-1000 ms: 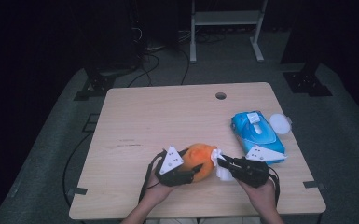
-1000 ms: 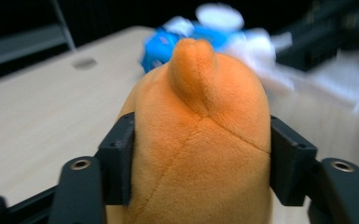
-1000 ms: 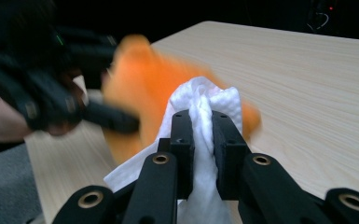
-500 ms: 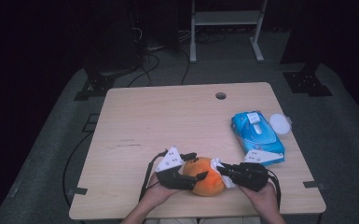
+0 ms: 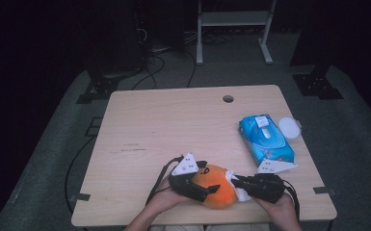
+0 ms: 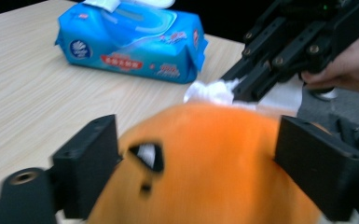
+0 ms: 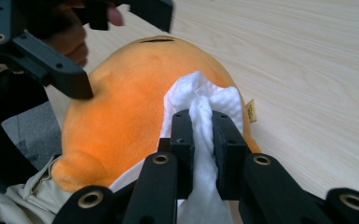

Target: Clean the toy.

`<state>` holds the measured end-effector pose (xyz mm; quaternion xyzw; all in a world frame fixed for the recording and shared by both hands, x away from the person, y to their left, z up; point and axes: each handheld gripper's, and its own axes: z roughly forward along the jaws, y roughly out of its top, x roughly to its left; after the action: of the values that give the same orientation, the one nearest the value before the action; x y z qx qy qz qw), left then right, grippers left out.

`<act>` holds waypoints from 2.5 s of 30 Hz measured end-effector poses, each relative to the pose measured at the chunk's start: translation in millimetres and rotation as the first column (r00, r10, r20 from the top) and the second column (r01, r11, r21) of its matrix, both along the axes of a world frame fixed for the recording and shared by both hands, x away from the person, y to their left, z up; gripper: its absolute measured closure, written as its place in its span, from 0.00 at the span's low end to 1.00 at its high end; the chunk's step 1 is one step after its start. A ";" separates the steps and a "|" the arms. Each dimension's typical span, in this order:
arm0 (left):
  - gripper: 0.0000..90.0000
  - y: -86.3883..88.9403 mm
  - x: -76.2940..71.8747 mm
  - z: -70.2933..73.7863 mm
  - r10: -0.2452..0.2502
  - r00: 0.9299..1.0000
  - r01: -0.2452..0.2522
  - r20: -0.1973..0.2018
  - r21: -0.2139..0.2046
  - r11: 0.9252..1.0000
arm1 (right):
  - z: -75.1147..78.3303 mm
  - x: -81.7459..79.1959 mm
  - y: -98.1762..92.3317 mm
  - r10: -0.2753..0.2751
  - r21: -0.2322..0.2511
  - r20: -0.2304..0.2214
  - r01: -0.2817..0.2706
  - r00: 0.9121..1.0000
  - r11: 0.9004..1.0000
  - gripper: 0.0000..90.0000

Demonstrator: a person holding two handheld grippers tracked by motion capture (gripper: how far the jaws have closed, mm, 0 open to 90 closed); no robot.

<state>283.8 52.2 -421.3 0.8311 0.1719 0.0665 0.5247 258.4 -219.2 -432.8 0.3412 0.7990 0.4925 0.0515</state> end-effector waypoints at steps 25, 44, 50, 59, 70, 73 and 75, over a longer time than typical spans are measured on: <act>0.71 6.6 0.5 2.4 0.094 0.991 -0.100 0.097 0.059 0.993 | 4.0 11.6 -43.0 -0.123 0.008 0.035 0.123 0.992 0.992 0.88; 0.83 17.3 8.8 7.1 0.150 0.980 -0.156 0.133 0.036 0.987 | -6.1 16.1 -43.0 -0.125 -0.039 0.019 0.125 0.992 0.991 0.88; 0.83 27.1 20.4 14.9 0.204 0.968 -0.208 0.144 0.012 0.978 | -7.5 18.6 -41.1 -0.126 -0.063 0.026 0.127 0.992 0.990 0.88; 0.83 31.3 41.9 20.4 0.280 0.941 -0.283 0.188 -0.013 0.959 | -12.7 19.9 -43.0 -0.145 -0.124 0.049 0.150 0.988 0.981 0.73; 0.79 22.6 67.7 7.0 0.314 0.930 -0.322 0.193 0.010 0.947 | -14.5 16.9 -47.8 -0.135 -0.097 0.028 0.137 0.990 0.986 0.63; 0.75 23.5 68.1 -0.4 0.295 0.941 -0.303 0.166 0.023 0.953 | -11.5 15.1 -47.8 -0.132 -0.074 0.038 0.134 0.991 0.988 0.60; 0.69 25.8 66.9 1.3 0.288 0.946 -0.292 0.149 -0.001 0.957 | -9.8 13.6 -47.9 -0.130 -0.060 0.040 0.132 0.991 0.989 0.59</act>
<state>350.7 78.0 -420.1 0.7950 0.2522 0.2060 0.5118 272.0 -267.1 -442.6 0.3821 0.7889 0.4688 0.1088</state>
